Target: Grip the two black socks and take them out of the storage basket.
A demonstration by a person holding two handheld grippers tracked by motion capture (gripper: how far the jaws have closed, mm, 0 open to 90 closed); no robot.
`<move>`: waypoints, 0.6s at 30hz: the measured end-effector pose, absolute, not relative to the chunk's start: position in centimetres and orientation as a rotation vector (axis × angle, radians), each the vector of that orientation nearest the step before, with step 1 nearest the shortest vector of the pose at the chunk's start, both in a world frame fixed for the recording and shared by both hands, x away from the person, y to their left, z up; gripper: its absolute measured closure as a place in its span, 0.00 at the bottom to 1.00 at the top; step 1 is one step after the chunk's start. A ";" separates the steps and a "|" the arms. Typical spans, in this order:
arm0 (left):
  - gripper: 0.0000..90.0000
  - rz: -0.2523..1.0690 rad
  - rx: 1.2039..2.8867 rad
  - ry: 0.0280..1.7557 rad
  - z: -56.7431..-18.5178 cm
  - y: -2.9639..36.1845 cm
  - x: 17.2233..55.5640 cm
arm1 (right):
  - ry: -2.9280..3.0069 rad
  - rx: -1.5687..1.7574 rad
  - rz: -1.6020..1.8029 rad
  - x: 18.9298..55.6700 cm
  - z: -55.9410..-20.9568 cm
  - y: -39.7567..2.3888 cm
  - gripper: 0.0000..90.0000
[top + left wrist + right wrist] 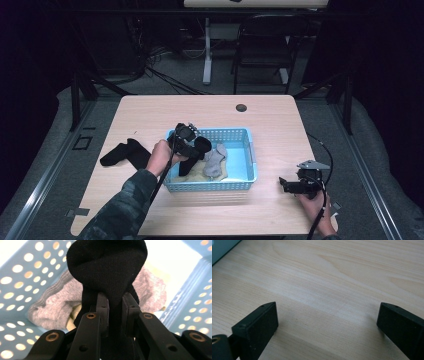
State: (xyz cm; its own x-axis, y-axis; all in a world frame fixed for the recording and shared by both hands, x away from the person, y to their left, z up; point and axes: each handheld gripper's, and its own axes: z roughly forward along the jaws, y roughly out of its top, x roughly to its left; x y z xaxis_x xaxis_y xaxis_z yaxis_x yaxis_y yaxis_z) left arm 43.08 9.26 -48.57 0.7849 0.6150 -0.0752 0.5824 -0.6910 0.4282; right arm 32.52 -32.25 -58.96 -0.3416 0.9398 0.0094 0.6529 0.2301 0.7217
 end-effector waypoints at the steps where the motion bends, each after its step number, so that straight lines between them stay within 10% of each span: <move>1: 0.88 0.100 2.528 0.903 -48.3 9.4 43.0 | 2.079 1.463 0.895 32.5 -59.0 -32.3 0.03; 18: 0.88 0.189 2.470 0.859 -43.4 10.9 42.3 | 2.079 1.463 0.895 32.5 -59.0 -32.3 0.03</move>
State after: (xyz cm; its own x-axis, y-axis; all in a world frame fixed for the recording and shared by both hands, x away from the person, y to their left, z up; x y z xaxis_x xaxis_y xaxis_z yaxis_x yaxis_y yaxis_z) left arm 42.34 10.90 -43.44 0.7896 0.6126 -0.0360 0.5409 -0.6672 0.5121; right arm 32.52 -32.25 -58.96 -0.3414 0.9399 0.0095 0.6530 0.2299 0.7217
